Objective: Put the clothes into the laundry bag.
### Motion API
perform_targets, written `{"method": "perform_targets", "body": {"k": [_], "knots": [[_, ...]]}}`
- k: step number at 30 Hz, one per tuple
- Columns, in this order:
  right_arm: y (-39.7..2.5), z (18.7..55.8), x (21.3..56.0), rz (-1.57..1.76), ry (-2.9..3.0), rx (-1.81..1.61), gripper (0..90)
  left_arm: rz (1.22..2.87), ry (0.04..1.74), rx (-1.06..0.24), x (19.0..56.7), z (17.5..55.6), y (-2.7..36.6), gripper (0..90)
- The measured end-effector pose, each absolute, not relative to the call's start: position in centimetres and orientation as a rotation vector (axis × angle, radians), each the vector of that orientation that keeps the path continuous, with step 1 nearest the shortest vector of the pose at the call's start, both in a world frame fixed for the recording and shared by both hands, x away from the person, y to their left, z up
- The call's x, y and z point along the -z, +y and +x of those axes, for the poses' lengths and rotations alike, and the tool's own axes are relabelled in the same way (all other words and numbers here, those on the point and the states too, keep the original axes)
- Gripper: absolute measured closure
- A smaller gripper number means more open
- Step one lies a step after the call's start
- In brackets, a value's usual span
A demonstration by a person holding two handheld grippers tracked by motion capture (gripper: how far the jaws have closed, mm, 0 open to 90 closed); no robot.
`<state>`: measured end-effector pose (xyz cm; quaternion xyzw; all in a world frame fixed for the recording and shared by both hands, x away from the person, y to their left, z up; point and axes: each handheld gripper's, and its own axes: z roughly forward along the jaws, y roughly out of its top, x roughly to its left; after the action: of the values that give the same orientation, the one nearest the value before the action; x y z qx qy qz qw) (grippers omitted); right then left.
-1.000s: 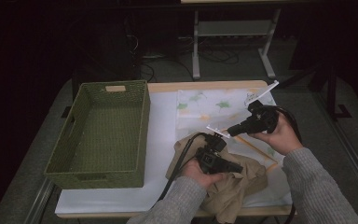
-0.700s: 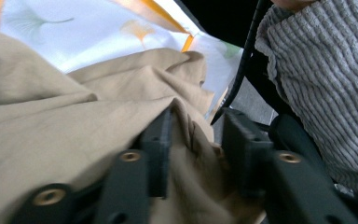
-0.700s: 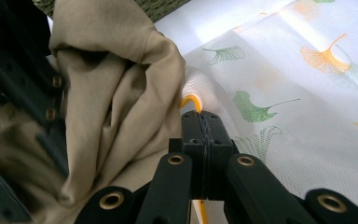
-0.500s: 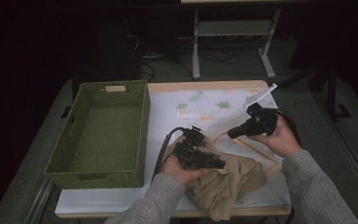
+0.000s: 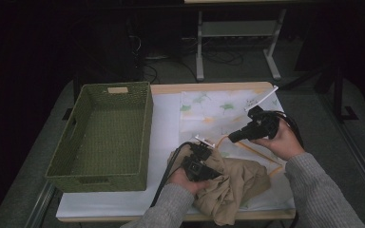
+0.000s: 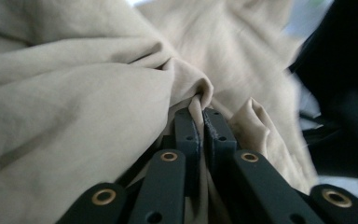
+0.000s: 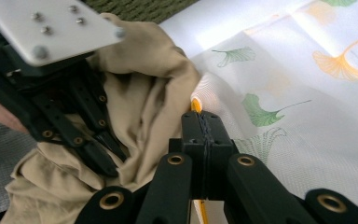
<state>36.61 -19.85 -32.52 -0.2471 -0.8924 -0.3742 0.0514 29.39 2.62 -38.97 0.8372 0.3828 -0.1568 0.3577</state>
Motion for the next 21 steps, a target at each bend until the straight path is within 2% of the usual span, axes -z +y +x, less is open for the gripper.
{"method": "perform_targets", "body": {"k": [3,7,10,14,17,21], "knots": [[-19.7,36.3,31.7,-0.724,-2.716,1.153,89.5,1.989,0.937,0.446,36.2,29.9,3.0,87.0],[-19.6,36.1,30.4,-0.693,-2.723,1.189,89.5,1.896,0.847,0.434,31.9,30.1,2.9,87.1],[-19.7,35.9,29.4,-0.680,-2.724,1.222,89.5,1.877,0.799,0.434,30.4,29.9,2.0,87.0],[-19.8,35.7,28.8,-0.663,-2.712,1.255,89.4,1.937,0.841,0.389,32.5,29.7,0.4,86.5],[-19.9,35.6,29.1,-0.668,-2.710,1.239,89.5,1.992,0.963,0.342,36.3,29.8,-0.6,85.2],[-19.8,35.5,30.9,-0.690,-2.714,1.175,89.4,1.984,1.067,0.355,39.0,30.2,-0.3,77.2]]}}
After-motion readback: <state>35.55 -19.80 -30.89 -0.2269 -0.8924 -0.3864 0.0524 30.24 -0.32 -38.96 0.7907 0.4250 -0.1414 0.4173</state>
